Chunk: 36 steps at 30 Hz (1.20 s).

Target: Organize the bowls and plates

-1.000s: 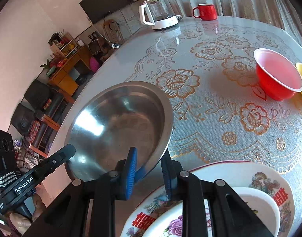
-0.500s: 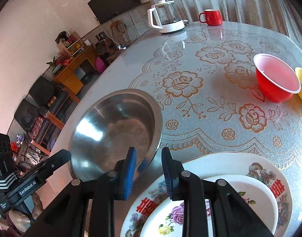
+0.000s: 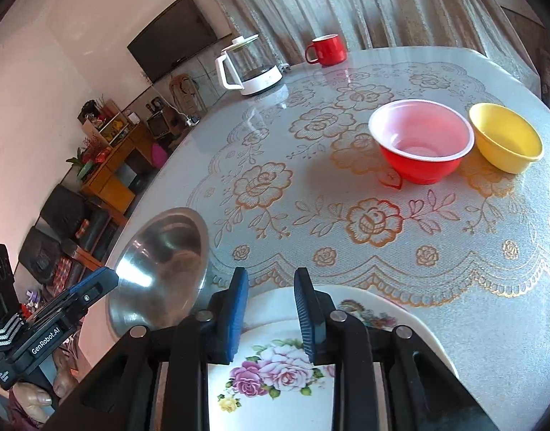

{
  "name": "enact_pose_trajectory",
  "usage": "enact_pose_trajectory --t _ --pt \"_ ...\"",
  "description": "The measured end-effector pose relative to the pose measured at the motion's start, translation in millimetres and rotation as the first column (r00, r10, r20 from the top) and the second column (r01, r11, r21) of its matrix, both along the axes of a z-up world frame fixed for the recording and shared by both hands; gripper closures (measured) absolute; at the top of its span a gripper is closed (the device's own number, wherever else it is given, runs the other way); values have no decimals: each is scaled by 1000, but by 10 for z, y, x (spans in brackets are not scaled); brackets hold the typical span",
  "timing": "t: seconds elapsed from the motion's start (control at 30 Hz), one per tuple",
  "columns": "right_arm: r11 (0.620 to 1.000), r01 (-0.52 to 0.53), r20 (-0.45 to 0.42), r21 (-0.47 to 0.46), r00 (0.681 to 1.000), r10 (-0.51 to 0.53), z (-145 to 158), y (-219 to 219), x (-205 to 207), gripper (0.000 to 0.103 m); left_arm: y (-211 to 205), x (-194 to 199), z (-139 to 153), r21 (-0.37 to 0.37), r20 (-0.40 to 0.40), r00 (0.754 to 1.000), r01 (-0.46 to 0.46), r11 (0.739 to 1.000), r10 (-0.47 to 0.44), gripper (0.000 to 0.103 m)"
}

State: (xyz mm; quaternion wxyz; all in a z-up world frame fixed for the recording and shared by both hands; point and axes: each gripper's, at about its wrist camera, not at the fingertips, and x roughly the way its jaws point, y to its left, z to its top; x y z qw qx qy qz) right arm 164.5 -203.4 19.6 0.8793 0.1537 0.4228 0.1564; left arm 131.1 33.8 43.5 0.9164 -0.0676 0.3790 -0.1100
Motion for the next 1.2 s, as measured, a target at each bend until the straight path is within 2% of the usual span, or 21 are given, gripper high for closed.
enact_pose_trajectory --t 0.13,0.37,0.73,0.87,1.0,1.07,1.2 --pt "996 81 12 25 997 -81 28 -350 11 77 -314 244 57 -20 -36 997 66 998 -67 72" --pt "976 204 9 73 979 -205 -6 -937 170 77 -921 659 114 -6 -48 985 165 986 -165 72" --pt "935 335 -11 114 942 -336 -96 -1468 695 80 -1657 1405 -35 -47 -131 964 229 972 -233 73" --pt "918 380 0 115 924 -382 -90 -1668 744 80 -1817 1484 -57 -39 -123 958 258 965 -261 73" --pt "897 424 -13 121 905 -426 -140 -1894 754 80 -1934 1606 -107 -34 -140 961 237 971 -239 73" --pt "875 468 -9 122 882 -471 -138 -2022 722 80 -1975 1616 -65 -35 -111 965 236 971 -239 73" --pt "847 513 4 141 855 -519 -116 -2269 697 80 -2155 1660 14 -71 -90 950 294 953 -300 73"
